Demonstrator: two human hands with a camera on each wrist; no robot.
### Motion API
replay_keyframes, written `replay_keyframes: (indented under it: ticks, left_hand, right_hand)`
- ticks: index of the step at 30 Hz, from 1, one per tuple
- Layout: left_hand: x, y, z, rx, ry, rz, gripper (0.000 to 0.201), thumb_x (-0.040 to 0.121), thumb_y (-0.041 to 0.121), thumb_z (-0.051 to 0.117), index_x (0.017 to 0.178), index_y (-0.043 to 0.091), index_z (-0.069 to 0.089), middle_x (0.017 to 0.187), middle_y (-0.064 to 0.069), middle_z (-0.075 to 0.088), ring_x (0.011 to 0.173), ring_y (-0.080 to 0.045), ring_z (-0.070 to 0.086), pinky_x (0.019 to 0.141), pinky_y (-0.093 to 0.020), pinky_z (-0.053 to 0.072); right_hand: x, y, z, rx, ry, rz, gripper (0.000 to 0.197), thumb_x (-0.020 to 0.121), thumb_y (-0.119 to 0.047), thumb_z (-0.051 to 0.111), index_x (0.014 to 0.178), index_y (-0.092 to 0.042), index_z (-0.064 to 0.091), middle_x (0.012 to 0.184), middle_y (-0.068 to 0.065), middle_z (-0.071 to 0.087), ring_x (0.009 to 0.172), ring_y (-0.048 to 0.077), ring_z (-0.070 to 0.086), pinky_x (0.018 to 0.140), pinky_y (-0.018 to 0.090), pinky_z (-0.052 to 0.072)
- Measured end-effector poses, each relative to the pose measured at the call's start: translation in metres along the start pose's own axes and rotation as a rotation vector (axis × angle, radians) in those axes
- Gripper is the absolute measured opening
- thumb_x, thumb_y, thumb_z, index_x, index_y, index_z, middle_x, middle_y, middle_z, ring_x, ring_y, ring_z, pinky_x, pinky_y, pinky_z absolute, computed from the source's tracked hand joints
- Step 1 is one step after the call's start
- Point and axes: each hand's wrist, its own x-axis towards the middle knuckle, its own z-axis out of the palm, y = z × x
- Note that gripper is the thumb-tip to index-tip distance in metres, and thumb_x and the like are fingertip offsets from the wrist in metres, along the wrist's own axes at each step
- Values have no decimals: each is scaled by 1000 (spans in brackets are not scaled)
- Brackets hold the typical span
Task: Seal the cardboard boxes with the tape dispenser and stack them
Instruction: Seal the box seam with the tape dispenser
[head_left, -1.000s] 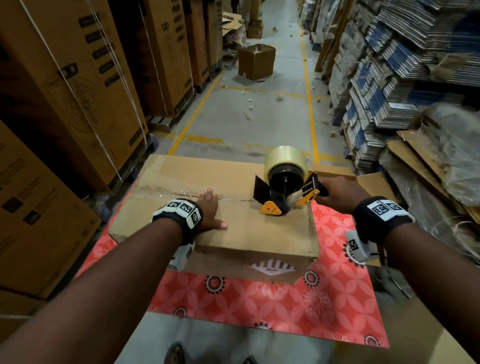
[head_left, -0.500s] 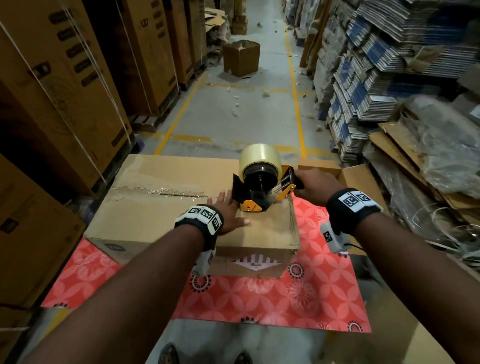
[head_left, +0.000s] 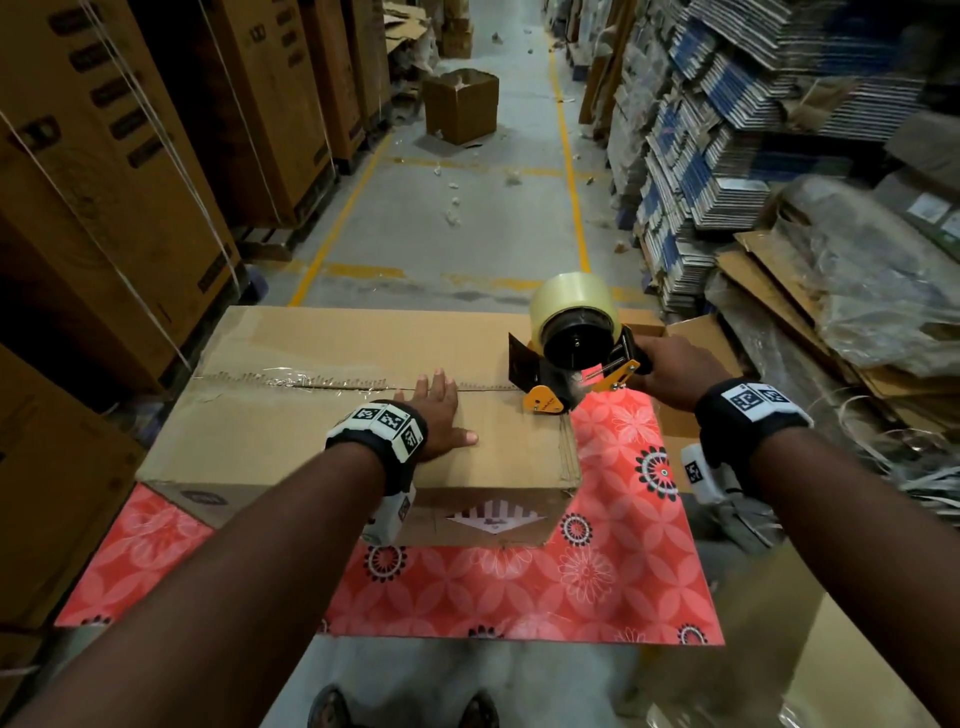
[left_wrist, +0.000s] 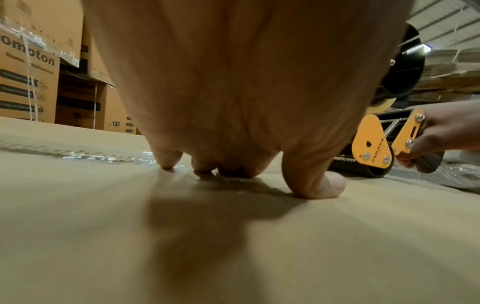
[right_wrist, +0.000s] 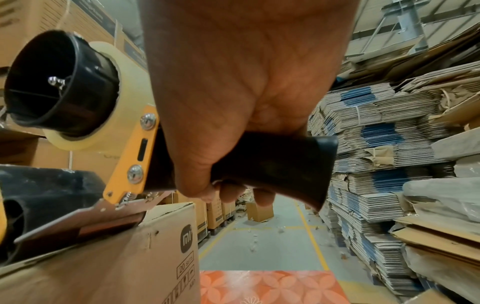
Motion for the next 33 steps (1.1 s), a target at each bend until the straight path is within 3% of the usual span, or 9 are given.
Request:
replay_keyframes:
  ticks: [4, 11, 16, 22, 27, 30, 33]
  left_hand:
    - [1, 14, -1, 34, 19, -29, 90, 96, 55, 41, 153, 7, -9, 158, -16, -19, 148, -33, -8, 120, -51, 6]
    - [7, 75, -5, 10, 14, 161, 87, 94, 61, 38, 155, 16, -7, 160, -11, -15, 148, -31, -12, 118, -52, 1]
    - [13, 78, -5, 1, 3, 190, 86, 94, 63, 37, 155, 20, -4, 162, -11, -10, 148, -30, -11, 117, -55, 1]
    - [15, 76, -3, 3, 10, 182, 92, 94, 62, 39, 153, 13, -10, 160, -10, -19, 149, -29, -10, 117, -55, 4]
    - [13, 77, -4, 3, -12, 170, 92, 94, 61, 40, 153, 12, -10, 159, -10, -22, 149, -29, -10, 118, -54, 4]
    - [13, 83, -8, 14, -29, 128, 96, 92, 64, 41, 153, 11, -12, 159, -11, -22, 148, -30, -10, 117, -54, 5]
    - [13, 96, -12, 7, -39, 72, 112, 82, 76, 43, 152, 8, -13, 158, -13, -23, 148, -32, -11, 116, -56, 7]
  right_hand:
    - [4, 2, 5, -4, 27, 4, 23, 87, -35, 73, 107, -32, 64, 103, -3, 72, 94, 23, 65, 65, 29, 39]
    - [7, 3, 8, 13, 22, 12, 25, 85, -33, 73, 108, -34, 63, 101, -6, 72, 92, 21, 66, 67, 29, 45]
    - [5, 6, 12, 63, 6, 20, 26, 84, -28, 74, 108, -31, 63, 98, -4, 70, 91, 22, 66, 70, 32, 50]
    - [-8, 25, 10, 64, 35, 52, 28, 85, -27, 74, 111, -30, 65, 104, -2, 72, 97, 24, 65, 71, 28, 37]
    - [-23, 51, 2, 50, 23, 101, 32, 81, -26, 76, 109, -33, 63, 105, 3, 73, 97, 28, 67, 77, 38, 51]
    - [-26, 52, 11, 81, -2, 119, 33, 83, -22, 75, 113, -31, 62, 106, 5, 72, 97, 29, 66, 77, 37, 51]
    - [-23, 49, 19, 102, -3, 111, 31, 85, -21, 74, 114, -27, 63, 107, 7, 71, 97, 29, 66, 74, 34, 46]
